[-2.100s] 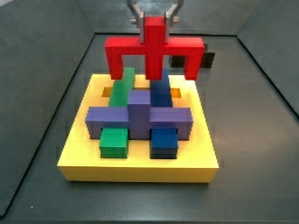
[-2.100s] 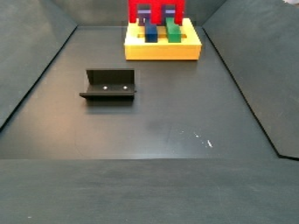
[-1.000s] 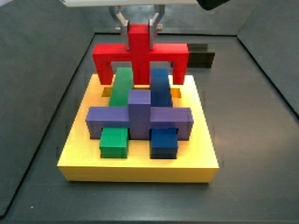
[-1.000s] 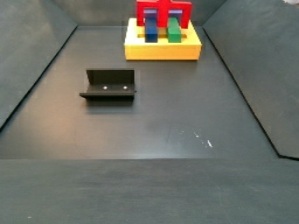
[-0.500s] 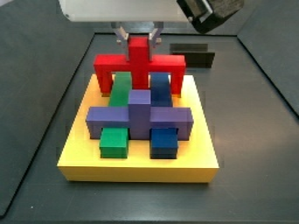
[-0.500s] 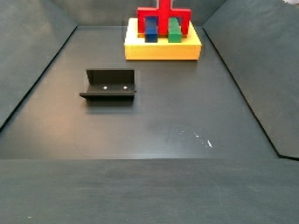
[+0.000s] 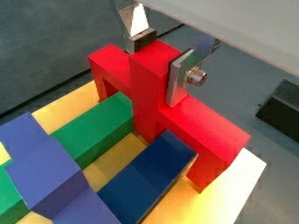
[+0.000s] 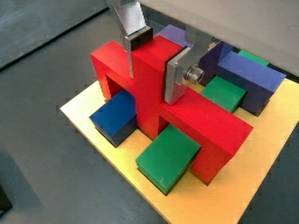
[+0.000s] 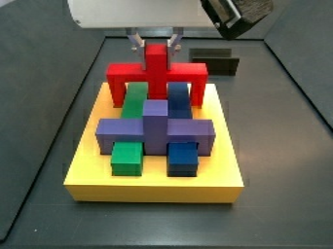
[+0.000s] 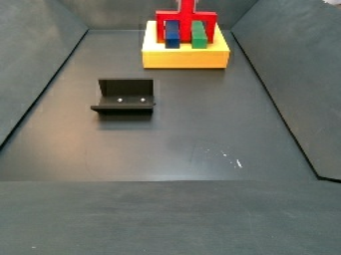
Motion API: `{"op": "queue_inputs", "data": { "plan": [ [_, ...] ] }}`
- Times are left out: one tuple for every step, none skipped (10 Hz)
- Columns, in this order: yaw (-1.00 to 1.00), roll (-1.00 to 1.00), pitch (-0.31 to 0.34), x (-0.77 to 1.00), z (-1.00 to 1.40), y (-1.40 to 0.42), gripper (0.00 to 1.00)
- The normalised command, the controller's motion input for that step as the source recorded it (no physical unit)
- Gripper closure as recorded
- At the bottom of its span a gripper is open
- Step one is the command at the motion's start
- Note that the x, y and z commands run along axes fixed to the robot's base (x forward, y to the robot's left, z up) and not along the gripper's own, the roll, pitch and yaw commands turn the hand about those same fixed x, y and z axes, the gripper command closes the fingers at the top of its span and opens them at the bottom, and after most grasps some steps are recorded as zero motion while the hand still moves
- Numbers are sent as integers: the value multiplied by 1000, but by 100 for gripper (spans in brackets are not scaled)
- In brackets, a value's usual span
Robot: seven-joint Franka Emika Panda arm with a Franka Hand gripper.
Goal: Pick up the red object. Move up. Place the red object on the fixture. Regrasp the red object. Move to above the board. Insert the red object.
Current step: Insert the red object.
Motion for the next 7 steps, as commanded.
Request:
{"op": "queue_inputs", "data": {
  "plan": [
    [0,0,-109,151,-394,0,100],
    [0,0,-103,174,-471,0,100],
    [0,0,-74,229,-489,0,100],
    [0,37,-44,120,-377,91,100],
    [0,33,-60,51,-343,66,100],
    [0,61,0,0,0,0,100],
    [0,0,0,0,0,0,100]
  ]
}}
